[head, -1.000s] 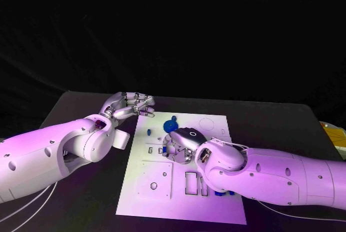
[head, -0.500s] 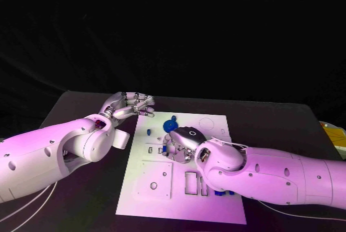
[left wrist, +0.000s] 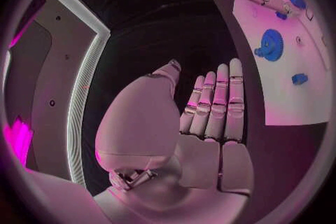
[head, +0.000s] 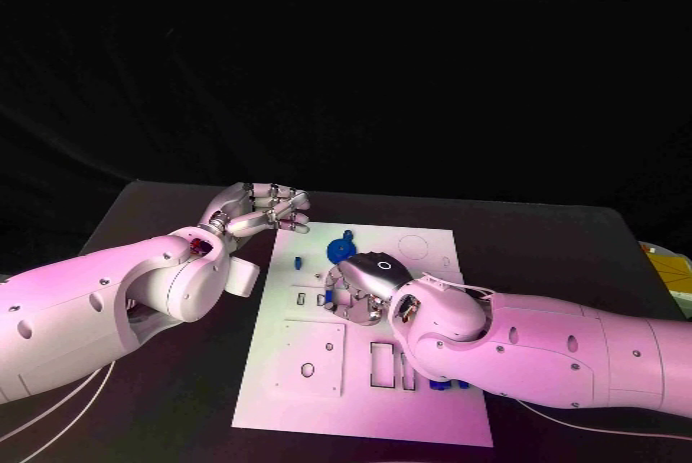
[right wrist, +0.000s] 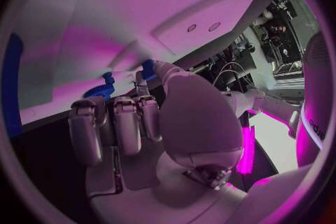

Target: Assemble the parts on the task board

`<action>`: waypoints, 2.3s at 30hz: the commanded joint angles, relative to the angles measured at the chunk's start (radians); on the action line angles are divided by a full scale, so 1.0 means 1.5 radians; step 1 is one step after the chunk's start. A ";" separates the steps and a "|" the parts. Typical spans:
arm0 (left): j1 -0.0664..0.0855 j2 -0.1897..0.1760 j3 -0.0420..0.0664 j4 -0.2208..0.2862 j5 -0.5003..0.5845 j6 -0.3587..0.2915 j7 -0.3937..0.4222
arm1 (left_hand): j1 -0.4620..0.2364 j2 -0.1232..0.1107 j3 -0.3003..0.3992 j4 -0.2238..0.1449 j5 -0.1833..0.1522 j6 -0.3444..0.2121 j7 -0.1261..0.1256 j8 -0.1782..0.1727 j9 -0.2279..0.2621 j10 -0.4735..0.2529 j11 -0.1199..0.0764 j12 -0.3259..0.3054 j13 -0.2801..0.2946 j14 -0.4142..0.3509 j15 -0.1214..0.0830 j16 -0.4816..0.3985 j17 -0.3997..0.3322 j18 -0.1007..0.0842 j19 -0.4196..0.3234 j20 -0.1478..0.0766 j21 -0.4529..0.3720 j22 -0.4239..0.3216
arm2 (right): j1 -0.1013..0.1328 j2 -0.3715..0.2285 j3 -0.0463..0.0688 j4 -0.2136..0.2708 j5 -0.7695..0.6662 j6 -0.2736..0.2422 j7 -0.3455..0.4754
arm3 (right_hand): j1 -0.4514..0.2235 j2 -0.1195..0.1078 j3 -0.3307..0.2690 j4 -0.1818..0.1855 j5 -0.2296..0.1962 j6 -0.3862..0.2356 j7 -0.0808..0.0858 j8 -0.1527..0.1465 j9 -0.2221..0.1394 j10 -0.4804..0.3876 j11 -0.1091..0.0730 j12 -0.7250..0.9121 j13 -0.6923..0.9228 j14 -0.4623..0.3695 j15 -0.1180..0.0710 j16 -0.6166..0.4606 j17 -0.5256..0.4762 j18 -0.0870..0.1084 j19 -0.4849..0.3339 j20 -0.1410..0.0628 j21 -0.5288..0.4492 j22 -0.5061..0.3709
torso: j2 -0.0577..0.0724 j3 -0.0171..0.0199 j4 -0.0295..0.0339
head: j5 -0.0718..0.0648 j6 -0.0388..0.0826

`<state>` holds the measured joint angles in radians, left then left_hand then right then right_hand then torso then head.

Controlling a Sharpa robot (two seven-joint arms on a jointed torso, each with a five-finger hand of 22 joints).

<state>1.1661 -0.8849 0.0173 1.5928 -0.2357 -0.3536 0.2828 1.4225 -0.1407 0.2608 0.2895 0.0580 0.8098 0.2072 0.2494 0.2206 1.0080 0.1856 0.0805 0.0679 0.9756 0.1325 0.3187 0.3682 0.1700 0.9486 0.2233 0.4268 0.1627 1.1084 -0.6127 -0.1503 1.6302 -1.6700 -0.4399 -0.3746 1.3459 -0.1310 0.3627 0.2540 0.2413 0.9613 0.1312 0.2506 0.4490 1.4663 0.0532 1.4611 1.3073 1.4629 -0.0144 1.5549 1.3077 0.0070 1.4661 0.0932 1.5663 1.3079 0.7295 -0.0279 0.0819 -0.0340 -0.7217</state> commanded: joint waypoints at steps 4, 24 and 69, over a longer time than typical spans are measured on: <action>0.000 0.001 0.000 0.001 0.002 0.011 0.003 | 0.000 0.004 -0.003 0.000 -0.003 -0.003 0.024 -0.004 0.000 -0.003 0.001 -0.004 0.000 -0.005 0.000 -0.002 0.001 0.008 -0.004 0.002 -0.001 -0.001 | -0.002 0.001 -0.002 -0.005 -0.008 0.030 -0.008 | -0.005 -0.004 -0.001 0.005 -0.004 -0.006 0.001 -0.004 0.000 0.003 -0.001 -0.003 0.095 0.063 -0.002 0.000 0.134 -0.005 0.070 -0.003 0.003 0.175 | 0.000 0.0000 0.0004 | 0.000 -0.001; 0.000 0.001 0.000 0.000 0.002 0.012 0.002 | 0.000 0.004 -0.003 0.000 -0.003 -0.003 0.024 -0.004 0.000 -0.003 0.001 -0.004 0.000 -0.005 0.000 -0.002 0.001 0.008 -0.004 0.002 -0.001 -0.001 | -0.002 0.006 -0.002 -0.011 -0.009 0.034 -0.010 | -0.011 -0.013 -0.004 0.007 -0.012 -0.011 0.004 -0.007 -0.001 -0.001 0.001 -0.008 0.091 0.063 0.000 -0.001 0.131 -0.005 0.070 -0.001 0.003 0.175 | 0.000 0.0004 -0.0003 | 0.000 -0.003; 0.000 0.000 0.000 -0.001 0.002 0.013 0.000 | 0.000 0.005 -0.004 0.000 -0.003 -0.003 0.024 -0.004 0.001 -0.003 0.001 -0.005 0.000 -0.005 0.000 -0.003 0.002 0.008 -0.005 0.002 0.000 -0.001 | -0.002 0.008 -0.002 -0.013 -0.009 0.024 -0.003 | -0.053 -0.040 -0.040 0.023 -0.074 -0.044 0.015 -0.026 -0.006 -0.012 0.012 -0.019 0.081 0.062 0.010 -0.002 0.128 -0.005 0.070 0.008 0.003 0.175 | 0.000 0.0004 -0.0003 | 0.000 -0.004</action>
<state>1.1661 -0.8868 0.0173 1.5906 -0.2353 -0.3508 0.2787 1.4225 -0.1408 0.2609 0.2895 0.0580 0.8099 0.2072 0.2494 0.2206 1.0080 0.1856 0.0805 0.0678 0.9756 0.1325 0.3188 0.3697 0.1701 0.9487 0.2233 0.4268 0.1630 1.1082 -0.6021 -0.1505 1.6134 -1.6743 -0.4209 -0.3746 1.2736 -0.1921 0.3088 0.2857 0.1334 0.9017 0.1553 0.2159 0.4395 1.4517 0.0675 1.4366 1.3075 1.4663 -0.0036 1.5549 1.3074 0.0069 1.4661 0.1007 1.5663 1.3076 0.7291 -0.0272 0.0819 -0.0347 -0.7274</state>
